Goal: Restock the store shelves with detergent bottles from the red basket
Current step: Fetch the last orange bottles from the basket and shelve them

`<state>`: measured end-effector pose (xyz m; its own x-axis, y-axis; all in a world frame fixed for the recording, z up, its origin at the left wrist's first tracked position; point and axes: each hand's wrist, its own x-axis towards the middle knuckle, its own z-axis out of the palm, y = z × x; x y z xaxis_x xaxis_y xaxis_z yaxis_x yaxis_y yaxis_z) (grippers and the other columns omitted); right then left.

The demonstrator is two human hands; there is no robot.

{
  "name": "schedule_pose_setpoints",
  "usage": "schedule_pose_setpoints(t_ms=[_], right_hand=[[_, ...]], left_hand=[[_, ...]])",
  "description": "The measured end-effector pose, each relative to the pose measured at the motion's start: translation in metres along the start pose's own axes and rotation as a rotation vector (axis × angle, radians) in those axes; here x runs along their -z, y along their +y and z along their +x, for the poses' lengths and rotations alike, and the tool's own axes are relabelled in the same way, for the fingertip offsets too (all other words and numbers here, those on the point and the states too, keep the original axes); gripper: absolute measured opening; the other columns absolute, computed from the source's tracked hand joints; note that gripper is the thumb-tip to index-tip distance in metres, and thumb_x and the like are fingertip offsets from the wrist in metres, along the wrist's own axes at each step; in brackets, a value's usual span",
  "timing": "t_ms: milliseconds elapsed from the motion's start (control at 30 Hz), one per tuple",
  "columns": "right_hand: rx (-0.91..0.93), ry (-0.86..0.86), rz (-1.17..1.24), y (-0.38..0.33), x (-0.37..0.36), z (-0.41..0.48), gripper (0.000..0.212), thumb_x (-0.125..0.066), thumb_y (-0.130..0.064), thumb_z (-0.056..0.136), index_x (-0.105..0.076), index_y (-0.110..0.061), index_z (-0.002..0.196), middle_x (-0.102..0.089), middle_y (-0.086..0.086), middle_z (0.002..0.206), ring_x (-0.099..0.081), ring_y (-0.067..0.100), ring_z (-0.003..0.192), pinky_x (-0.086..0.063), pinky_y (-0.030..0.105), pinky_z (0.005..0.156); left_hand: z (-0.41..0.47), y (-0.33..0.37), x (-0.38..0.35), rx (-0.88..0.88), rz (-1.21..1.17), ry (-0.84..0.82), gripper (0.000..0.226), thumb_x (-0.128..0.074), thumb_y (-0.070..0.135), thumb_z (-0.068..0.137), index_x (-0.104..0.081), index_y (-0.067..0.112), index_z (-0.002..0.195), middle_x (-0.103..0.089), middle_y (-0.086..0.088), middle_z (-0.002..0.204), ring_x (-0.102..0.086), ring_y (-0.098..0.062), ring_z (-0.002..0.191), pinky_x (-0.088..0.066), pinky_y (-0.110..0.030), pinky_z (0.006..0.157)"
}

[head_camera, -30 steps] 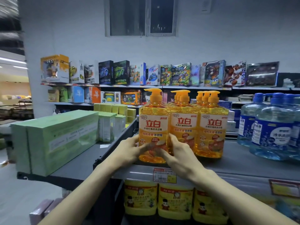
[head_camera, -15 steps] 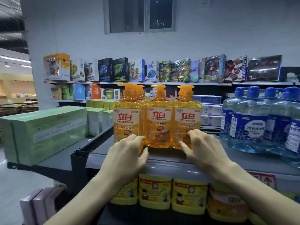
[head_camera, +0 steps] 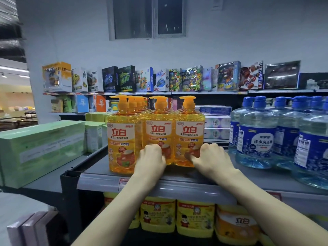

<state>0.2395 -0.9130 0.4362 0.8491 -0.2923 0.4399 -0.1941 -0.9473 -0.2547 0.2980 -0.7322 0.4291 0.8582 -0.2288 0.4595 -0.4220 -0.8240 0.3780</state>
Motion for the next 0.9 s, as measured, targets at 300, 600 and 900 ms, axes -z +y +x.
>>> schedule_pose_setpoints(t_ms=[300, 600, 900], right_hand=[[0.020, -0.033, 0.136, 0.018, -0.020, 0.022, 0.055, -0.057, -0.076, 0.085, -0.075, -0.031, 0.111, -0.078, -0.009, 0.102, -0.071, 0.017, 0.088, -0.063, 0.045, 0.085], [0.010, -0.066, 0.050, 0.014, -0.012, 0.015, 0.051, -0.054, -0.073, 0.094, -0.067, -0.033, 0.122, -0.075, -0.004, 0.118, -0.071, 0.023, 0.104, -0.059, 0.045, 0.089], [0.097, -0.095, -0.260, 0.040, 0.013, -0.027, 0.065, -0.028, -0.070, 0.105, -0.061, -0.017, 0.123, -0.069, 0.009, 0.128, -0.066, 0.031, 0.116, -0.054, 0.046, 0.089]], left_hand=[[0.008, -0.012, -0.007, -0.053, -0.038, 0.082, 0.018, -0.057, 0.020, 0.107, -0.069, 0.009, 0.098, -0.070, -0.007, 0.093, -0.070, -0.027, 0.083, -0.064, -0.040, 0.075], [0.005, -0.018, -0.012, -0.057, -0.064, -0.008, 0.020, -0.060, 0.028, 0.104, -0.060, 0.011, 0.115, -0.070, -0.008, 0.106, -0.072, -0.029, 0.098, -0.064, -0.042, 0.083], [-0.030, 0.022, 0.006, -0.031, 0.103, -0.176, 0.041, -0.051, 0.054, 0.103, -0.057, 0.020, 0.125, -0.067, -0.005, 0.122, -0.066, -0.029, 0.111, -0.059, -0.045, 0.094]])
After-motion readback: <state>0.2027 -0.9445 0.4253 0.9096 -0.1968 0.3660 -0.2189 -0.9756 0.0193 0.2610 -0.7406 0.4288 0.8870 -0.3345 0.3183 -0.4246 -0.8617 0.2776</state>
